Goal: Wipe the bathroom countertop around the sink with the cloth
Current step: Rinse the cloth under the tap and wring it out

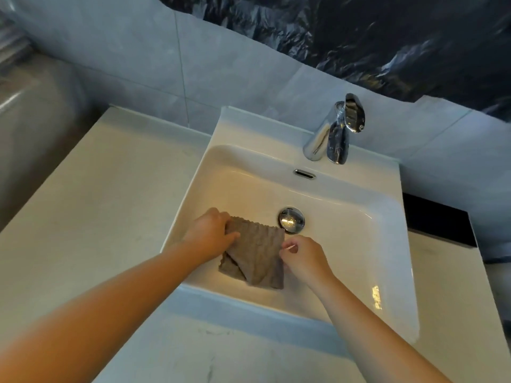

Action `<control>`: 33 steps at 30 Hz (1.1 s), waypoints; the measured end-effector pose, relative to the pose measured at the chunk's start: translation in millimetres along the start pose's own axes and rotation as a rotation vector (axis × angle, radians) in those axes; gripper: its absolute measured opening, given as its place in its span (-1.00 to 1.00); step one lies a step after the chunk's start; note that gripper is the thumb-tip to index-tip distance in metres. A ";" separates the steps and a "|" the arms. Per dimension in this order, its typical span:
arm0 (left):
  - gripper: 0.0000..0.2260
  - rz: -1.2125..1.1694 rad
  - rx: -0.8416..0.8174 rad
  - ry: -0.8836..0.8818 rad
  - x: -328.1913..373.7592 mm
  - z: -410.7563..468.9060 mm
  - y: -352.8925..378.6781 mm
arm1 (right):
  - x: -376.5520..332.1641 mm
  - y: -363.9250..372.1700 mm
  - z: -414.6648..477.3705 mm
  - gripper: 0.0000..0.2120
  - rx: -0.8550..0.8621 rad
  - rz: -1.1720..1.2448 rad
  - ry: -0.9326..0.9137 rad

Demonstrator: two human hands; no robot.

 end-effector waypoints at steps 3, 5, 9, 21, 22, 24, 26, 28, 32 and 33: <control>-0.61 0.137 0.026 -0.176 -10.6 13.1 2.5 | -15.4 -6.9 8.0 -0.82 0.081 -0.099 -0.206; -0.60 0.149 0.025 -0.196 -9.7 17.2 5.5 | -24.3 -3.3 17.9 -0.76 0.060 -0.198 -0.312; -0.70 0.083 0.012 -0.264 -14.2 18.4 15.4 | -23.8 5.8 33.7 -0.76 0.012 -0.323 -0.359; -0.61 -0.080 0.277 -0.212 -14.6 14.6 -3.1 | 1.2 -1.5 28.8 -0.82 0.120 -0.118 -0.203; -0.57 0.006 0.324 -0.132 -5.2 10.7 -5.1 | 7.1 1.5 27.2 -0.80 0.101 -0.088 -0.130; -0.55 0.130 0.279 0.144 27.5 2.3 3.6 | 15.1 10.7 24.0 -0.73 0.035 -0.076 -0.024; -0.56 0.202 0.059 0.278 42.5 -5.6 28.8 | 17.7 16.1 22.4 -0.71 -0.004 -0.040 0.008; -0.68 0.221 -0.073 0.272 37.6 -10.6 40.5 | 19.6 16.0 23.2 -0.76 -0.009 0.050 0.018; -0.68 0.412 -0.143 0.284 20.0 -22.3 28.0 | 18.0 15.8 24.6 -0.79 -0.002 0.193 0.028; -0.64 0.534 -0.140 0.282 12.8 -25.8 22.6 | 18.0 17.1 24.7 -0.79 -0.006 0.237 0.045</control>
Point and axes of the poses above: each hand's wrist, its own z-axis towards the middle knuckle, its own y-axis out of the palm, x = y × z, the point moved 8 cm from there along z, towards the middle knuckle, and after that the axes turned 2 degrees about x, right-handed, at the moved point
